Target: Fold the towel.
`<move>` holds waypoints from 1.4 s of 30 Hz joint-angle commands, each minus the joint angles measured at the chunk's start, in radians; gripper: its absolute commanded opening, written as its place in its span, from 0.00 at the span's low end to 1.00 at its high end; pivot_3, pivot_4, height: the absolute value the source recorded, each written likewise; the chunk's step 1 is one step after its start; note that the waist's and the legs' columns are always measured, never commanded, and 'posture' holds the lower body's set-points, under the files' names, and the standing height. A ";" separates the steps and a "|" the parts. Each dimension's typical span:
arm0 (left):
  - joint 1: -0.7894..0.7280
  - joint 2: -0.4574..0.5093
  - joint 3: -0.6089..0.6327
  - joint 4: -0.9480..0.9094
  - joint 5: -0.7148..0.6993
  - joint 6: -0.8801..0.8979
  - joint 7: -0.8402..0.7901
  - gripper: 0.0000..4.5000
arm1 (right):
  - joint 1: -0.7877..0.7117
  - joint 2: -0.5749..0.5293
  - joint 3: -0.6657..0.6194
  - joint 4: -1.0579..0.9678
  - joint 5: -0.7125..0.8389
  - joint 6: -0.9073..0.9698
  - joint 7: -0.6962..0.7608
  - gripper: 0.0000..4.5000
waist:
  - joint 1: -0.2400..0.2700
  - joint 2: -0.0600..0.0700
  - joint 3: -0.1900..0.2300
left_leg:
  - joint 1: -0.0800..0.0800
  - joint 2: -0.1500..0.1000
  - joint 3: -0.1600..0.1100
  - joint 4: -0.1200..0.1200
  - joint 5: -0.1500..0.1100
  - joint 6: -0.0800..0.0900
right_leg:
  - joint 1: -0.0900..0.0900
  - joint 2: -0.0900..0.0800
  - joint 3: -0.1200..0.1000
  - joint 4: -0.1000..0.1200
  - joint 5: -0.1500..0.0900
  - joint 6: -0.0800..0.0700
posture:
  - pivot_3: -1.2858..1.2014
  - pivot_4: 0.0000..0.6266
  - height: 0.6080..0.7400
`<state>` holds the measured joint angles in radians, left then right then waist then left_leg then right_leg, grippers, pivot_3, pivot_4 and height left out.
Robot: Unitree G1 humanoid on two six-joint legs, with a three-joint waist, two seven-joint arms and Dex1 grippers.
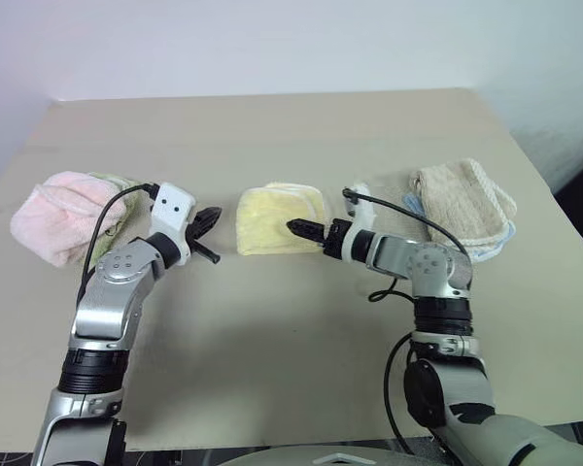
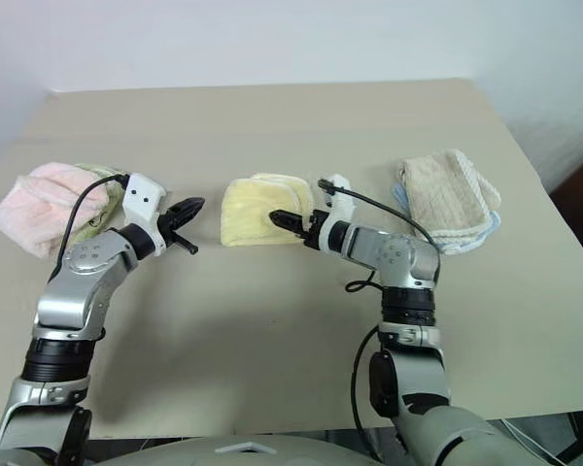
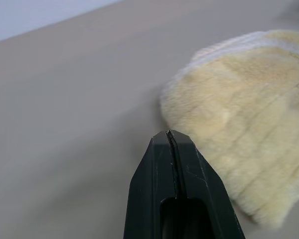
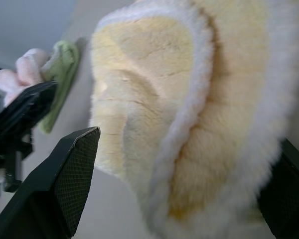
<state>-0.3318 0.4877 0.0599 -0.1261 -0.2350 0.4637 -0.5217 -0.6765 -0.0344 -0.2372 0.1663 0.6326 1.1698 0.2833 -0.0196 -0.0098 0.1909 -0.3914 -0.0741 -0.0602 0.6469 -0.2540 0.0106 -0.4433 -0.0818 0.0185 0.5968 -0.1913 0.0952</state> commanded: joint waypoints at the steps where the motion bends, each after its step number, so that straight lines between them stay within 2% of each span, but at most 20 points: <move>1: -0.016 0.001 0.002 -0.026 0.004 -0.017 0.000 0.00 | -0.031 0.022 -0.028 0.026 0.012 -0.029 -0.026 0.87 | 0.001 0.000 0.000 | 0.000 0.000 0.000 0.000 0.000 0.000 | 0.000 0.000 0.000 0.000 0.000 0.000 | 0.52 0.24 0.93; 8: -0.008 -0.004 0.000 -0.036 0.002 -0.017 0.000 0.00 | -0.012 0.015 -0.074 -0.024 0.056 -0.016 -0.030 0.35 | 0.002 0.000 0.000 | 0.000 0.000 0.000 0.000 0.000 0.000 | 0.000 0.000 0.000 0.000 0.000 0.000 | 0.52 0.24 0.93; 11: -0.008 -0.010 -0.005 -0.035 0.003 -0.018 0.000 0.00 | -0.008 0.021 -0.100 -0.049 0.083 -0.014 -0.037 0.09 | 0.002 0.000 0.000 | 0.000 0.000 0.000 0.000 0.000 0.000 | 0.000 0.000 0.000 0.000 0.000 0.000 | 0.52 0.24 0.93; 13: -0.009 -0.012 -0.006 -0.032 0.005 -0.019 -0.001 0.00 | -0.007 0.022 -0.109 -0.058 0.096 -0.012 -0.044 0.00 | 0.002 0.000 0.000 | 0.000 0.000 0.000 0.000 0.000 0.000 | 0.000 0.000 0.000 0.000 0.000 0.000 | 0.52 0.24 0.93; 17: -0.016 -0.022 -0.013 -0.024 0.008 -0.023 -0.003 0.00 | -0.020 0.009 -0.179 -0.107 0.142 -0.037 -0.090 0.00 | 0.003 0.000 0.000 | 0.000 0.000 0.000 0.000 0.000 0.000 | 0.000 0.000 0.000 0.000 0.000 0.000 | 0.52 0.24 0.93; 21: -0.015 -0.026 -0.016 -0.022 0.009 -0.025 -0.003 0.00 | -0.055 -0.061 -0.277 -0.167 0.181 -0.090 -0.141 0.00 | 0.008 0.000 0.000 | -0.001 0.000 0.000 0.000 0.000 0.000 | 0.000 0.000 0.000 0.000 0.000 0.000 | 0.52 0.24 0.93; 26: -0.029 -0.029 -0.030 0.010 0.016 -0.035 -0.013 0.00 | -0.127 -0.243 -0.456 -0.210 0.250 -0.125 -0.254 0.00 | 0.009 0.001 0.000 | -0.002 -0.001 0.000 0.000 0.000 0.000 | 0.000 0.000 0.000 -0.002 0.000 0.000 | 0.52 0.24 0.93; 30: -0.055 -0.043 -0.062 0.042 0.020 -0.052 -0.029 0.00 | -0.098 -0.349 -0.536 -0.205 0.236 -0.097 -0.370 0.00 | 0.009 0.000 0.000 | -0.002 0.000 0.000 -0.001 0.000 0.000 | 0.000 -0.001 -0.001 -0.002 0.000 0.000 | 0.52 0.24 0.93; 33: -0.071 -0.060 -0.074 0.052 0.015 -0.053 -0.037 0.00 | -0.003 -0.372 -0.554 -0.226 0.244 -0.001 -0.430 0.00 | 0.008 0.000 0.000 | -0.001 0.001 0.000 0.000 0.000 0.000 | 0.001 -0.001 0.000 -0.002 0.000 0.000 | 0.52 0.24 0.93; 35: -0.077 -0.071 -0.090 0.061 0.019 -0.056 -0.045 0.00 | 0.047 -0.340 -0.580 -0.228 0.265 0.035 -0.476 0.00 | 0.005 0.000 0.000 | -0.002 0.001 0.001 0.000 0.000 0.001 | 0.001 -0.001 0.001 -0.002 0.000 0.000 | 0.52 0.24 0.93; 40: -0.086 -0.089 -0.104 0.070 0.026 -0.061 -0.045 0.00 | 0.142 -0.294 -0.564 -0.251 0.222 0.001 -0.528 0.00 | 0.007 0.001 0.000 | -0.001 0.001 0.002 0.001 0.000 0.001 | 0.001 -0.001 0.001 -0.001 0.000 0.000 | 0.52 0.24 0.93; 42: -0.086 -0.090 -0.103 0.069 0.025 -0.061 -0.046 0.00 | 0.141 -0.282 -0.587 -0.265 0.252 -0.032 -0.538 0.14 | 0.008 0.001 0.000 | -0.001 0.001 0.002 0.001 0.000 0.001 | 0.002 0.000 0.001 -0.001 0.000 0.000 | 0.52 0.24 0.93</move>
<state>-0.4008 0.3934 -0.0475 -0.0397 -0.2128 0.4243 -0.5656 -0.5350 -0.3210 -0.8019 -0.0535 0.8684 1.1672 -0.2440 -0.0119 -0.0092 0.1909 -0.3923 -0.0734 -0.0585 0.6484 -0.2537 0.0116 -0.4414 -0.0818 0.0196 0.5952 -0.1915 0.0955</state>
